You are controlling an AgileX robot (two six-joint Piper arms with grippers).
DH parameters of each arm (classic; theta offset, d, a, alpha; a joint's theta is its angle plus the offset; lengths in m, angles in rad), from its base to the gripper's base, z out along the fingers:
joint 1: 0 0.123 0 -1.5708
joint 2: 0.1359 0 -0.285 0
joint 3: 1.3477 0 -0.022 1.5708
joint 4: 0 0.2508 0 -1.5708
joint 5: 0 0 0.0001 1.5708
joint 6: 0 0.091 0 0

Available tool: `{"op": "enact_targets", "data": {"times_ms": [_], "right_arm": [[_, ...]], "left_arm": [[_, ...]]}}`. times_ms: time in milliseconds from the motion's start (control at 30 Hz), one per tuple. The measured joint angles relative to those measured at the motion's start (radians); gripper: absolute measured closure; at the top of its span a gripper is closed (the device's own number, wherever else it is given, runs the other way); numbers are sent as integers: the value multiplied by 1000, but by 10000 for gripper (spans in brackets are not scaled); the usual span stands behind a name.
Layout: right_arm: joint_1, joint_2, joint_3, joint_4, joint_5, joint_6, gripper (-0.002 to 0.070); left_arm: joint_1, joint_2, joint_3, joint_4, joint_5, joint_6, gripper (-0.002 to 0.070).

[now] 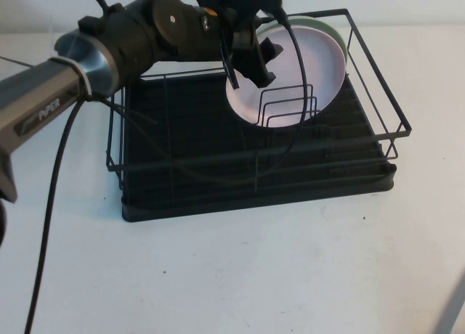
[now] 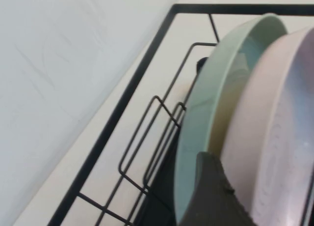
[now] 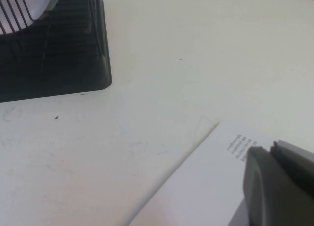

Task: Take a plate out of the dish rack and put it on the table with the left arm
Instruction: Grasp the plate from the shelf

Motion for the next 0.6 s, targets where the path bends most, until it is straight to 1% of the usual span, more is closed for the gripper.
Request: {"op": "enact_targets", "data": {"times_ms": [167, 300, 467, 600], "right_arm": [[0, 0, 0, 0, 0, 0, 694], [0, 0, 0, 0, 0, 0, 694], [0, 0, 0, 0, 0, 0, 694], [0, 0, 0, 0, 0, 0, 694]], "left_arm": [[0, 19, -2, -9, -39, 0, 298], [0, 27, -2, -25, -48, 0, 334], [0, 31, -6, -55, -59, 0, 442], [0, 43, -6, -60, -65, 0, 495]]}}
